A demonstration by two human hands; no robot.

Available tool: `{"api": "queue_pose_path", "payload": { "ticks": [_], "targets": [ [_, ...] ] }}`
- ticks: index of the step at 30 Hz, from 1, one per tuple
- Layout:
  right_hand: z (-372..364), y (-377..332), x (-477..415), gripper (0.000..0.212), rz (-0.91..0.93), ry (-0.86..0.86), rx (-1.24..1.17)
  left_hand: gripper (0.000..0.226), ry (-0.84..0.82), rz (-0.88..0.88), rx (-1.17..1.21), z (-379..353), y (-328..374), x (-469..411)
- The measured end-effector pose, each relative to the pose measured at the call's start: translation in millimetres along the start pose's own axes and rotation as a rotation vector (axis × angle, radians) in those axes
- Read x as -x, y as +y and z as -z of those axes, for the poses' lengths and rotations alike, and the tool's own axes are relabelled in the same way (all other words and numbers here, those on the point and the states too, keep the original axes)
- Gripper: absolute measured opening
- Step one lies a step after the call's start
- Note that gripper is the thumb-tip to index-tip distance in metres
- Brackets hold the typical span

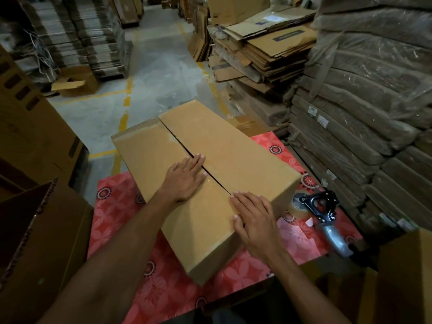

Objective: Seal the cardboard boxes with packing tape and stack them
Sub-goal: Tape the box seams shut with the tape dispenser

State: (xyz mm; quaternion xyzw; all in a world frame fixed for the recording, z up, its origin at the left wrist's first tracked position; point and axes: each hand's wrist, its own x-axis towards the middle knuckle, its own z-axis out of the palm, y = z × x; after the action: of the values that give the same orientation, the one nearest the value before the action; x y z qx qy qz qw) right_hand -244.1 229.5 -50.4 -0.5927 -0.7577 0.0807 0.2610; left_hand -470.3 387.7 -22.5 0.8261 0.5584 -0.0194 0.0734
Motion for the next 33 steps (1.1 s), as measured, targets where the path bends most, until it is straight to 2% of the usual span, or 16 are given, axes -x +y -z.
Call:
{"api": "queue_pose_path", "payload": {
  "ticks": [4,10,12,14,16,18,19,21,28,33],
  "targets": [
    [6,26,-8,0.05,0.156,0.003,-0.035,0.064,0.016,0.136,-0.023,-4,12,21],
    [32,62,-36,0.052,0.275,-0.238,0.027,0.066,0.035,0.373,-0.06,-8,41,58],
    [36,60,-35,0.052,0.218,-0.211,0.093,0.067,0.019,0.428,-0.062,-5,49,70],
    [30,45,-18,0.052,0.009,-0.104,0.018,0.067,0.042,0.466,-0.041,-3,59,79],
    [22,12,11,0.054,-0.295,0.005,-0.237,0.066,0.134,0.332,-0.045,-5,71,89],
    [12,-24,38,0.074,-0.492,-0.052,-0.489,0.065,0.136,0.027,-0.034,-11,82,96],
    [10,-38,45,0.084,-0.533,-0.084,-0.59,0.064,0.097,-0.096,-0.008,-13,86,98],
    [4,-42,50,0.095,-0.529,-0.05,-0.704,0.065,0.048,-0.201,0.028,-14,89,97],
    [15,21,8,0.09,-0.409,-0.147,-0.761,0.076,0.017,-0.129,0.102,-16,101,64],
    [54,72,-37,0.091,-0.349,-0.334,-0.729,0.08,-0.034,0.026,0.183,-13,139,30]
  ]
}}
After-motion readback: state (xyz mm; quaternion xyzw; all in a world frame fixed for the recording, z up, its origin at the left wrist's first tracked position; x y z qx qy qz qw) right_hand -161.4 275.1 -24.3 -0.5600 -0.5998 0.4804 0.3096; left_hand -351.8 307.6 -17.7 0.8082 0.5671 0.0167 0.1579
